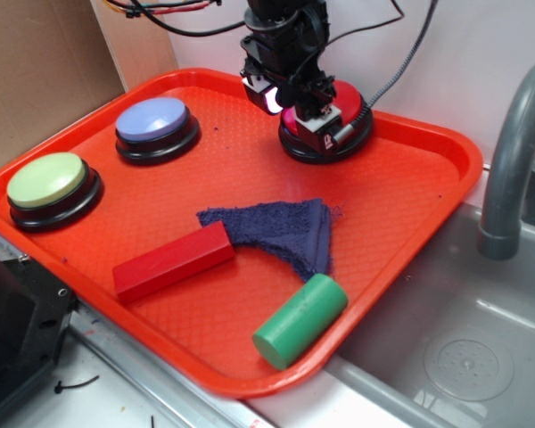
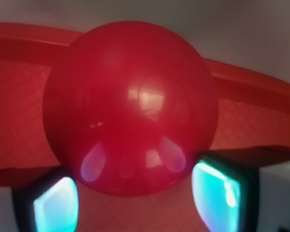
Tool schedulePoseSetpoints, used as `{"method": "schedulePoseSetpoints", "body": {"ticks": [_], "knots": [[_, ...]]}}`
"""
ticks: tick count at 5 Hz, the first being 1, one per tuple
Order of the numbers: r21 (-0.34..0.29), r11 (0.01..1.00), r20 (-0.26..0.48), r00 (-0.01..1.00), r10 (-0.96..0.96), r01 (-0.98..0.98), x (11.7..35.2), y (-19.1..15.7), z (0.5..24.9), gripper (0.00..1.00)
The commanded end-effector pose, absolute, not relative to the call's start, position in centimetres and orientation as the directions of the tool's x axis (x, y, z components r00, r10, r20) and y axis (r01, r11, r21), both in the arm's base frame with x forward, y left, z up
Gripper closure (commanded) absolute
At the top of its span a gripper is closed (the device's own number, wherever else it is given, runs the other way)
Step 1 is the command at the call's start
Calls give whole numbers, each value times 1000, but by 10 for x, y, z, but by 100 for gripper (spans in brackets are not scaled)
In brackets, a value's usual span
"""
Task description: Push the red button.
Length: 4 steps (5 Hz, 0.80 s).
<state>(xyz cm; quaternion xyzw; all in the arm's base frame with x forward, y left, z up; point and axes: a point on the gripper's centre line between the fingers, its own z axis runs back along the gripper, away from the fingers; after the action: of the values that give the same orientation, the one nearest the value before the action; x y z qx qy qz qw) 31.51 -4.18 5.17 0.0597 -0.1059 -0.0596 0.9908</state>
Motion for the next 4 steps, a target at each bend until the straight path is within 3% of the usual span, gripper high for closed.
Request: {"method": "schedulePoseSetpoints", "body": {"ticks": [1, 2, 3, 4], "knots": [[160, 985, 340, 933, -119, 68, 308, -42, 116, 0], [152, 986, 379, 918, -121, 67, 300, -39, 132, 0], [132, 989, 380, 918, -116, 71, 304, -36, 131, 0], [167, 981, 337, 930, -147, 95, 315, -38, 104, 0]]}}
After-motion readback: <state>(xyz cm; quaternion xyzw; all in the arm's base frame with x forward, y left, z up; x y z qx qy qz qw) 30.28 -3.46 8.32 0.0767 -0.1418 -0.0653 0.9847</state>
